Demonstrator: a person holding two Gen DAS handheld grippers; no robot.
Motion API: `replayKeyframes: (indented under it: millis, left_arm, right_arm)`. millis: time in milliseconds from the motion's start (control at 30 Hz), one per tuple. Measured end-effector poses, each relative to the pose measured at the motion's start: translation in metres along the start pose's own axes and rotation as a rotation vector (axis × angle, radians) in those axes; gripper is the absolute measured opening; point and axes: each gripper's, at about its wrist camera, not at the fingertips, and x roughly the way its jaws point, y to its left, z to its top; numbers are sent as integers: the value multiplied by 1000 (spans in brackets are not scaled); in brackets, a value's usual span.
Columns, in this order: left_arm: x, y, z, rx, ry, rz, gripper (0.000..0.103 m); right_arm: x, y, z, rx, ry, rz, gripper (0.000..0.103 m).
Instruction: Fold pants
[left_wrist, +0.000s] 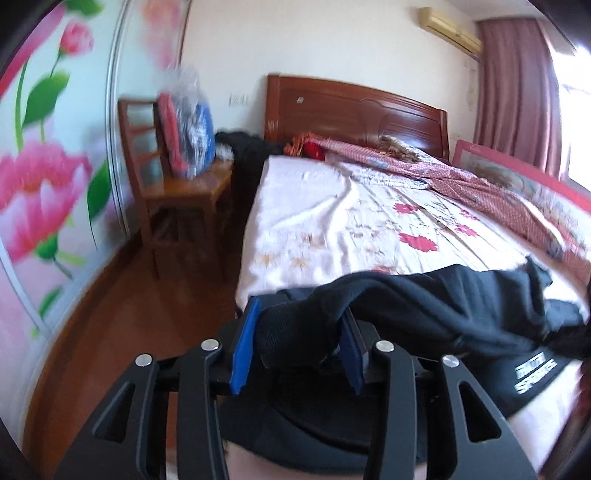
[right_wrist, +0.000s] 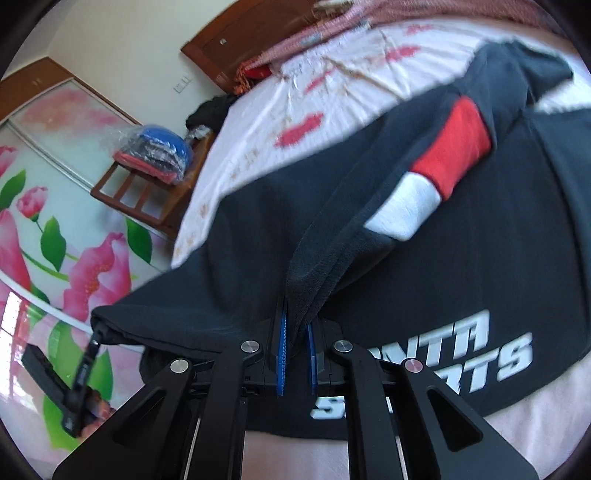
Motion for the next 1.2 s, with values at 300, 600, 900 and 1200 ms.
replayKeyframes:
  millis: [300, 600, 900, 1200]
  left_arm:
    - [7, 44, -32, -511, 221, -188, 80]
    - [14, 43, -45, -718, 223, -251, 92]
    - [46, 37, -33, -581, 354, -18, 0]
    - [44, 22, -31, -473, 389, 31, 94]
  right_arm:
    - [15, -16, -9, -38, 37, -7, 8]
    - [16, -20, -13, -73, 39, -14, 8]
    - [4, 5, -7, -119, 5, -20, 9]
    - [2, -1, -5, -84, 8, -29, 8]
